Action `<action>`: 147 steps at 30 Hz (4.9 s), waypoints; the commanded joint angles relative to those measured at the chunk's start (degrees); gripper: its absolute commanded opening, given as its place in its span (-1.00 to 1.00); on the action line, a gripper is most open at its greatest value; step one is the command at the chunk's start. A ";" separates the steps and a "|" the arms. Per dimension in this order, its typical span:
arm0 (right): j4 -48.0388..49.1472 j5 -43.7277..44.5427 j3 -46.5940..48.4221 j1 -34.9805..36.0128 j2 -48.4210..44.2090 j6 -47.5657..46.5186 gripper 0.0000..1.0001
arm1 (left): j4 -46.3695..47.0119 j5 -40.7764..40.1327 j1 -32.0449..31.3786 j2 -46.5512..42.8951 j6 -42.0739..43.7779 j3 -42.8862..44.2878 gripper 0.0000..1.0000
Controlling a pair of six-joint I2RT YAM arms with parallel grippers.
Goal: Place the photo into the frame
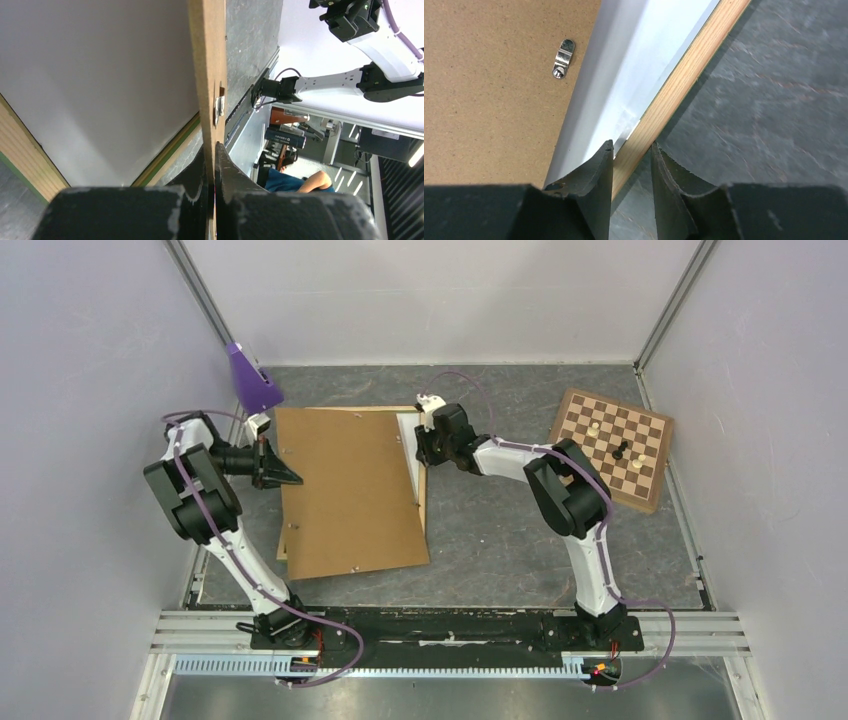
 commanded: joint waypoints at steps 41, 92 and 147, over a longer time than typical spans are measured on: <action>3.67 0.29 -30.77 -15.68 -24.10 -18.46 -0.94 | 38.62 8.62 -27.26 7.64 -32.07 1.53 -0.95; 4.91 1.03 -29.54 -17.96 -23.69 -10.58 -0.80 | 98.35 5.34 -29.22 2.52 -83.99 -23.91 -0.95; 3.84 0.60 -29.97 -16.94 -24.17 -10.38 -0.37 | 114.98 -3.55 -33.90 1.17 -99.97 -34.34 -0.95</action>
